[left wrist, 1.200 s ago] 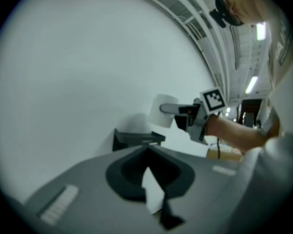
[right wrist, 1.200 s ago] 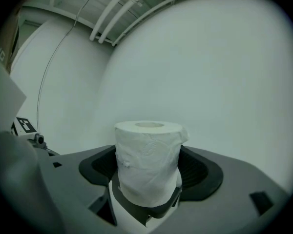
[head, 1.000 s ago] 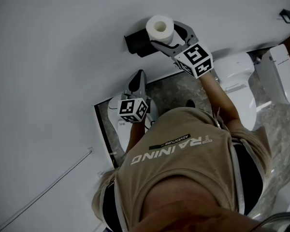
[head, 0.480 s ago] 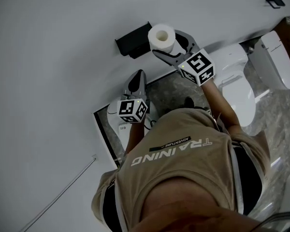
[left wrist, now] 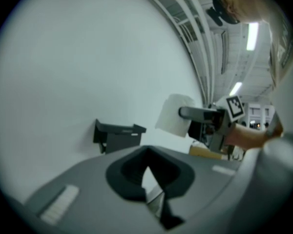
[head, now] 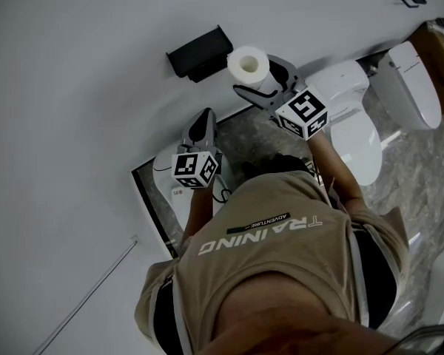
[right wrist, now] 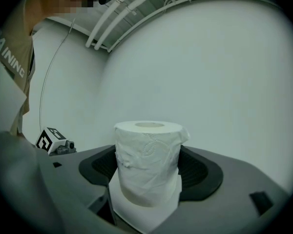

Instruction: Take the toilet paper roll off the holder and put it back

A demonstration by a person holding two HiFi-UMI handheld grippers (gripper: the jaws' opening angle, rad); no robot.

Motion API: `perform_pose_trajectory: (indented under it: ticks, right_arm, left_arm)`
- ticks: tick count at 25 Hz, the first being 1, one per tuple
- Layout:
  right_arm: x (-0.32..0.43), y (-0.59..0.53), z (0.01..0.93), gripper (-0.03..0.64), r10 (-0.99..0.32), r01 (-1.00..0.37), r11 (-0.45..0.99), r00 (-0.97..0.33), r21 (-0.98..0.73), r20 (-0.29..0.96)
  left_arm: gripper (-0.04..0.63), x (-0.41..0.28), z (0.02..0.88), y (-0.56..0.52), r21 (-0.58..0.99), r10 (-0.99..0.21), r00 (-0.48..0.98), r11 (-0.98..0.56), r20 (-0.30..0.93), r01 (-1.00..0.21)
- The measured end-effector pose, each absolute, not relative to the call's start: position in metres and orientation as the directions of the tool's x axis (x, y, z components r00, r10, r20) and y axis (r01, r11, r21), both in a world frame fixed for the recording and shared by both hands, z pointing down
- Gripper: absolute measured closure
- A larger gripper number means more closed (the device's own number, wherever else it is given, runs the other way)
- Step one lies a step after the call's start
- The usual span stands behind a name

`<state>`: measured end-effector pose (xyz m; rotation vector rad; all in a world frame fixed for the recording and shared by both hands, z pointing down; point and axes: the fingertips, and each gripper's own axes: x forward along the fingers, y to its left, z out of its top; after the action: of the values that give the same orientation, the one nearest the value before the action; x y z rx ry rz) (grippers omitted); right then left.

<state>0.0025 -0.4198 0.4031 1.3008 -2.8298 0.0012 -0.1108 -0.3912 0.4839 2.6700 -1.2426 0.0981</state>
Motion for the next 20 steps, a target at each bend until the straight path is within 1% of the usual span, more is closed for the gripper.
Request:
perform_pose_trajectory:
  ticks: [4,11,17,20]
  right_arm:
    - [0.012,-0.411,0.403,0.278,-0.748,-0.747,0.664,-0.664,0.024,0.010]
    - [0.030,-0.386,0.421,0.278,-0.707,-0.707,0.707,-0.707,0.022,0.013]
    - [0.034,-0.375,0.470,0.278,-0.671,-0.674,0.733,-0.738,-0.086,0.072]
    - [0.032,-0.373,0.472,0.278,-0.659,-0.661,0.736,-0.749,-0.144,0.067]
  left_arm:
    - [0.597,-0.104,0.479,-0.383,0.101,-0.758,0.636,-0.628,0.144,-0.772]
    - [0.595,-0.091,0.479,-0.359,0.083,-0.795,0.577,-0.572,0.187,-0.816]
    - [0.595,-0.084,0.482,-0.343,0.092,-0.829,0.526,-0.518,0.193,-0.850]
    - [0.595,-0.088,0.487,-0.331,0.096,-0.830,0.515,-0.507,0.213,-0.857]
